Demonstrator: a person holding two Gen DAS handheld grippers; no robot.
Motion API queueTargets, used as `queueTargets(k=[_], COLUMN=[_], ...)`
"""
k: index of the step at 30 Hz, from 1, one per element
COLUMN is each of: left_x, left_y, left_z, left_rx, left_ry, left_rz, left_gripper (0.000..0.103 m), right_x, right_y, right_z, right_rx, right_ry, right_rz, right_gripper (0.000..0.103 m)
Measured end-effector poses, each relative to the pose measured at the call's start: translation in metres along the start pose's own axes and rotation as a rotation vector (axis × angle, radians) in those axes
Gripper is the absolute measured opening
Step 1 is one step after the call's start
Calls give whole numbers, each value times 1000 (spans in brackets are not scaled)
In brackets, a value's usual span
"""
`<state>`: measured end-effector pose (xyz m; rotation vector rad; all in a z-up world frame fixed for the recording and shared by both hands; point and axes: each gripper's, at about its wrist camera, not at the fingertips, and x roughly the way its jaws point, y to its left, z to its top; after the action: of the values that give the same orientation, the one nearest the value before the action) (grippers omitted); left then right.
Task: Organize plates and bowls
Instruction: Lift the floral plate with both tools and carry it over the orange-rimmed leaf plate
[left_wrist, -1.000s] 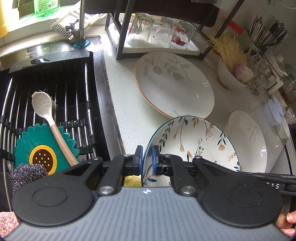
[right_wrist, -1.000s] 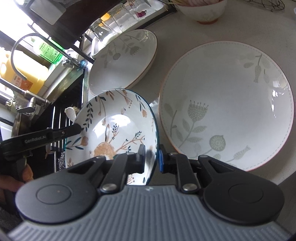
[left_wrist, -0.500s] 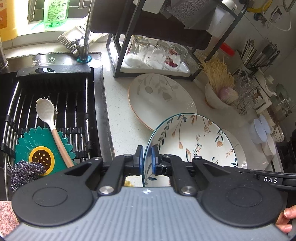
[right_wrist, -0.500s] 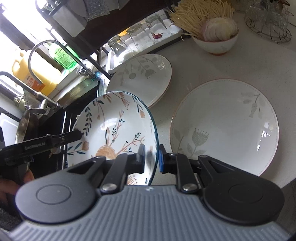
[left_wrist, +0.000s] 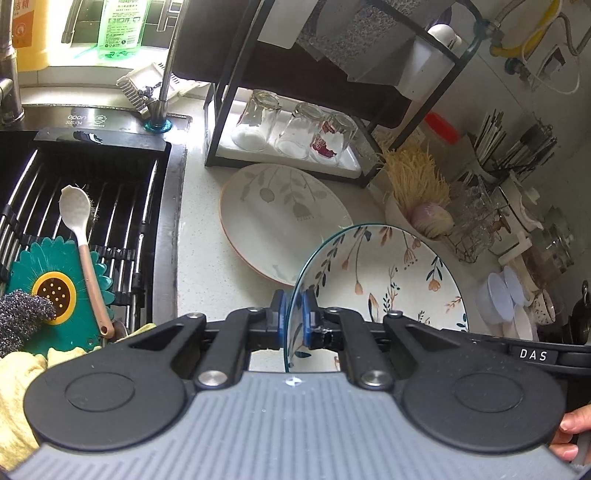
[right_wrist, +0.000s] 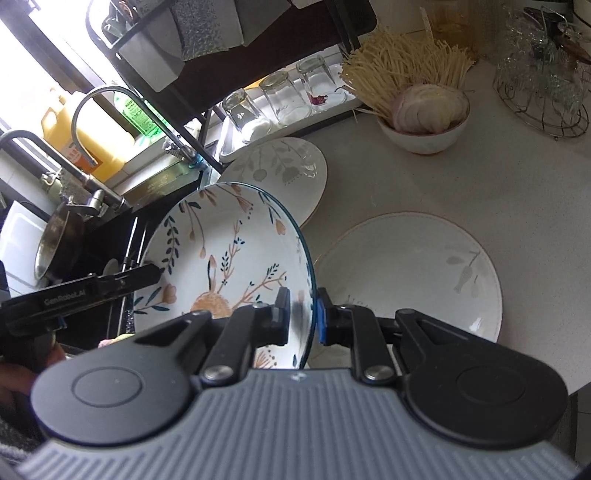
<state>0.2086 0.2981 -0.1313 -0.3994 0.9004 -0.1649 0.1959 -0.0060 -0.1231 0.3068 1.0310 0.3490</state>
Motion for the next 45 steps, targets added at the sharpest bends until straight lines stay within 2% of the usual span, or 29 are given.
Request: queueTargets(k=[3,6,12,15,24,30,35,42,45], left_x=[3,6,17,29,80,104,116,132,137], left_y=[-12,-22,-46,-60,-88,-101,-110,-115,-116], left_z=[1,3,1,1,-8,-17,-25,-31,-32], left_rx=[-7,-24,-37,-24,-13,-19,-11,-54,-62], left_ry=[-24,-34,-35,-17,97,158,194,232,238], left_rz=[-4,-24,-18,-7,-38,-7,48,94,113], left_gripper=[11,10,10,11,11,11,11,13,13], right_x=[-8,-14,-23,-26,-30,-24,-11,-4,0], right_y=[-6,-15,-40,-52,-92,-112,-132,-130,-135], right_z=[5,9,14,18,22,17,11,12,17], right_rx=[-39,-42,-20,-17,-52,-64,-42,-131,-119], right_ry=[-3,-14,-41,-60,-81,-48,-23,-40,-30], right_rz=[-10,-12,-1,-7,-69,-70,-43,-73,-57], right_gripper=[18,18,17,17,17,18,18,18,18])
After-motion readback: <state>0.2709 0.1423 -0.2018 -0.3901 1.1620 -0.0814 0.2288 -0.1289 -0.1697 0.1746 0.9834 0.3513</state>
